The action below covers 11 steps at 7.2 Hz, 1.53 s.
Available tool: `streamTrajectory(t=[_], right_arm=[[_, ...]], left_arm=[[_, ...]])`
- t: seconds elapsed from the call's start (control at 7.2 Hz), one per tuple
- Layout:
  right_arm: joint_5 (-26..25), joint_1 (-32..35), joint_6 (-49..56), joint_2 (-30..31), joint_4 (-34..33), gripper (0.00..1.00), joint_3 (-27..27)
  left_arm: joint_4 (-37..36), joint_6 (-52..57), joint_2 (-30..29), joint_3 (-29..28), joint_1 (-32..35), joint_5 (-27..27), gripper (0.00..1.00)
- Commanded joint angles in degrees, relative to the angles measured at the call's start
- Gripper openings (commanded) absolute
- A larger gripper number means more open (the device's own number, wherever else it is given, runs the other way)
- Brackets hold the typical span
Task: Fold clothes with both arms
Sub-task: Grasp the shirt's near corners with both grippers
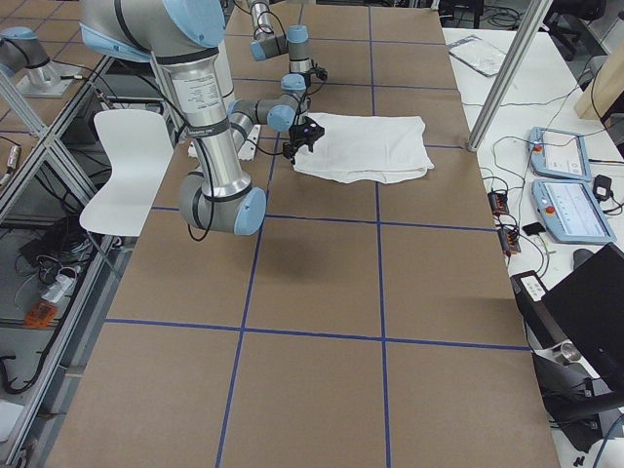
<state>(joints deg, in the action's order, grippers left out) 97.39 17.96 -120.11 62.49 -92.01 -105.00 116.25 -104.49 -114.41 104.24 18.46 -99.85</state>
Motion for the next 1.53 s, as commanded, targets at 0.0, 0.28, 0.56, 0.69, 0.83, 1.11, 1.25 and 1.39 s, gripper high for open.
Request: streamTrajectory(t=[0.0,0.28,0.56,0.69,0.83,1.11,1.25,1.39], right_arm=[[-0.1,-1.1,-0.1,0.2,0.0,1.00,0.4],[-0.7,-1.3,0.0,0.4,0.0,1.00,0.5],[-0.9,-1.4,0.0,0.8,0.0,1.00,0.5],[-0.9,-1.4,0.2,1.1,0.0,1.00,0.5],[-0.8,-1.4,0.4,1.6,0.0,1.00,0.5],[-0.9,-1.4,0.1,1.5,0.0,1.00,0.4],[-0.8,-1.6,0.0,1.5,0.0,1.00,0.4],[-0.9,-1.8,0.0,1.5,0.0,0.97,0.4]], left_arm=[[0.0,0.0,0.0,0.0,0.0,0.0,0.00],[0.0,0.0,-0.1,0.0,0.0,0.0,0.00],[0.0,0.0,-0.4,-0.1,0.0,0.1,0.00],[0.0,0.0,-0.4,-0.1,0.0,0.1,0.00],[0.0,0.0,-0.4,-0.1,0.0,0.1,0.00],[0.0,0.1,-0.5,-0.1,0.0,0.1,0.00],[0.0,0.1,-0.5,-0.1,0.0,0.1,0.00],[0.0,0.1,-0.5,-0.2,0.0,0.1,0.00]])
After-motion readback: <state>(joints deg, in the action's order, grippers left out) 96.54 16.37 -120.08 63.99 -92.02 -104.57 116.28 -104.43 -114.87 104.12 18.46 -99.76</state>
